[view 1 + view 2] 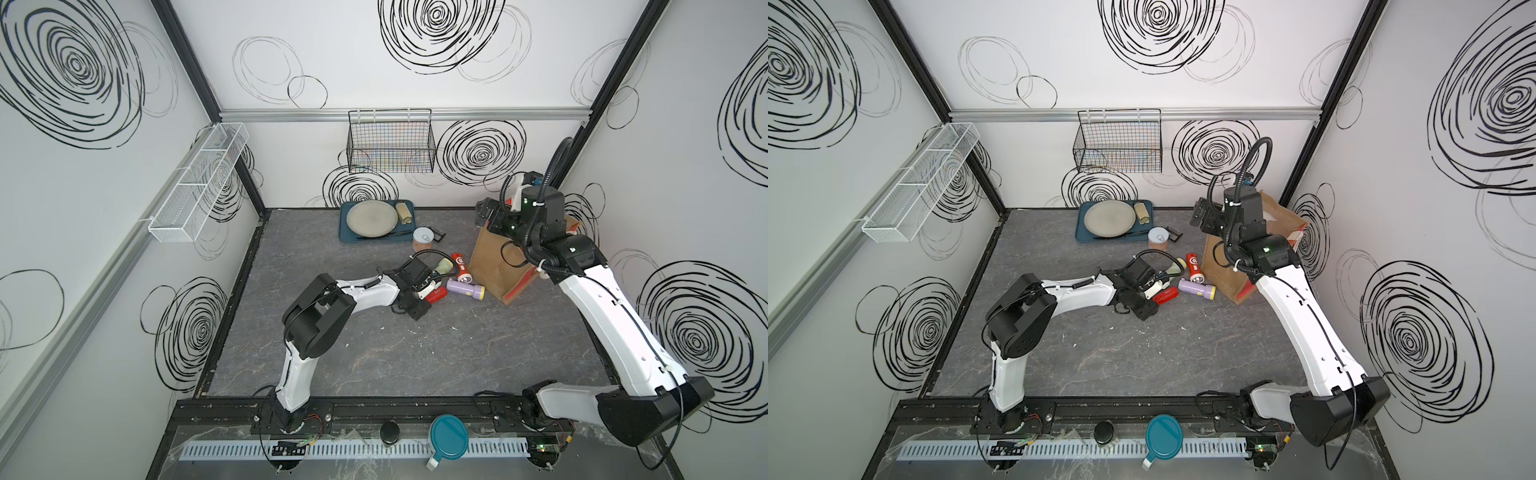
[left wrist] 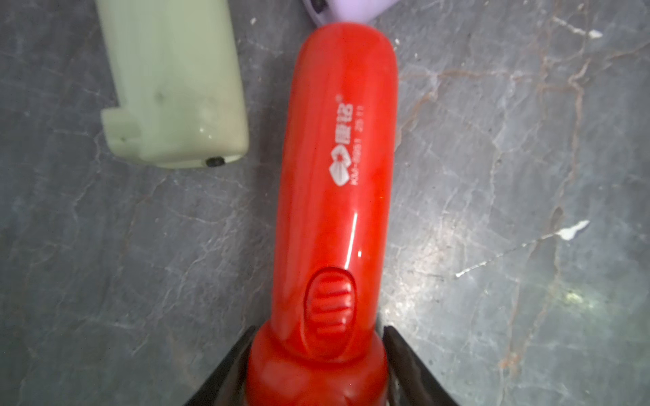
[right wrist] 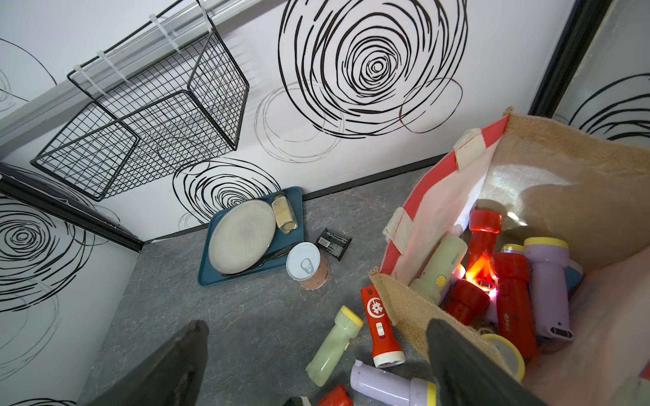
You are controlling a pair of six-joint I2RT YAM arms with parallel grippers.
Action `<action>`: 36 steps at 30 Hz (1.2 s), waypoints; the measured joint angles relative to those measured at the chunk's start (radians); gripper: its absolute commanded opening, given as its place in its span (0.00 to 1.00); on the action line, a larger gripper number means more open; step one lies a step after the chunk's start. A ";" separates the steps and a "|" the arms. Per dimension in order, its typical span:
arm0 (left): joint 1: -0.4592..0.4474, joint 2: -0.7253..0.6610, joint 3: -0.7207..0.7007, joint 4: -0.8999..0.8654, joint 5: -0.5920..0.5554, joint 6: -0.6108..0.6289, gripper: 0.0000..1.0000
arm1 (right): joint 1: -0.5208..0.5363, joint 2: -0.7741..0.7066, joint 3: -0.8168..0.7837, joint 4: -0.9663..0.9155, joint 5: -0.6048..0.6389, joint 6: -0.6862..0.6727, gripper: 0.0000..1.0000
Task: Put the flashlights into the tote bags
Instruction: Pick up the flashlight from the center of the board.
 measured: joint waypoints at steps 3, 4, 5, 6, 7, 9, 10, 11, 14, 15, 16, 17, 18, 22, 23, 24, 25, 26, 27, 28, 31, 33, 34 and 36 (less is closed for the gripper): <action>-0.001 0.000 -0.003 0.011 0.001 -0.009 0.43 | 0.000 -0.031 -0.044 0.000 -0.004 0.026 1.00; -0.001 0.000 -0.003 0.013 0.002 -0.013 0.38 | 0.000 -0.043 -0.058 0.000 -0.006 0.035 1.00; -0.001 0.000 -0.004 0.016 0.005 -0.016 0.34 | 0.000 -0.055 -0.072 -0.001 -0.009 0.044 1.00; -0.001 0.000 -0.006 0.019 0.006 -0.019 0.31 | 0.001 -0.066 -0.084 -0.002 -0.010 0.053 1.00; -0.001 -0.003 -0.010 0.023 0.010 -0.024 0.27 | 0.003 -0.077 -0.095 -0.004 -0.012 0.066 1.00; -0.001 -0.012 -0.021 0.024 0.017 -0.030 0.17 | 0.013 -0.097 -0.111 -0.009 -0.014 0.082 1.00; -0.001 -0.018 -0.029 0.025 0.024 -0.036 0.11 | 0.021 -0.107 -0.121 -0.010 -0.014 0.095 1.00; -0.001 -0.026 -0.037 0.026 0.033 -0.044 0.05 | 0.034 -0.118 -0.130 -0.011 -0.014 0.106 1.00; -0.001 -0.070 -0.080 0.035 0.061 -0.076 0.00 | 0.076 -0.146 -0.160 -0.020 -0.011 0.137 1.00; -0.001 -0.089 -0.096 0.039 0.070 -0.088 0.00 | 0.089 -0.154 -0.171 -0.024 -0.011 0.146 1.00; 0.000 -0.114 -0.115 0.045 0.081 -0.107 0.00 | 0.104 -0.164 -0.185 -0.026 -0.011 0.157 1.00; 0.002 -0.140 -0.136 0.057 0.094 -0.128 0.00 | 0.119 -0.174 -0.202 -0.026 -0.010 0.165 1.00; 0.003 -0.164 -0.154 0.071 0.105 -0.150 0.00 | 0.130 -0.181 -0.216 -0.026 -0.010 0.175 1.00; 0.033 -0.272 -0.234 0.152 0.145 -0.256 0.00 | 0.175 -0.202 -0.284 -0.019 -0.010 0.211 1.00; 0.045 -0.297 -0.253 0.175 0.152 -0.284 0.00 | 0.185 -0.203 -0.301 -0.014 -0.011 0.220 1.00; 0.057 -0.318 -0.269 0.193 0.158 -0.310 0.00 | 0.193 -0.204 -0.314 -0.006 -0.013 0.228 1.00; 0.069 -0.339 -0.285 0.212 0.163 -0.336 0.00 | 0.203 -0.204 -0.328 0.003 -0.015 0.237 1.00; 0.080 -0.357 -0.300 0.233 0.169 -0.360 0.00 | 0.212 -0.204 -0.342 0.016 -0.019 0.245 1.00; 0.088 -0.372 -0.311 0.249 0.174 -0.381 0.00 | 0.219 -0.204 -0.352 0.029 -0.024 0.249 1.00; 0.098 -0.387 -0.323 0.266 0.182 -0.404 0.00 | 0.227 -0.204 -0.365 0.048 -0.032 0.254 1.00; 0.121 -0.431 -0.357 0.314 0.211 -0.473 0.00 | 0.237 -0.206 -0.407 0.123 -0.066 0.269 1.00; 0.135 -0.461 -0.374 0.353 0.240 -0.521 0.00 | 0.237 -0.207 -0.447 0.193 -0.099 0.278 1.00; 0.141 -0.475 -0.378 0.370 0.255 -0.545 0.00 | 0.237 -0.205 -0.467 0.229 -0.119 0.283 1.00; 0.152 -0.501 -0.382 0.403 0.282 -0.583 0.00 | 0.233 -0.192 -0.496 0.296 -0.168 0.293 1.00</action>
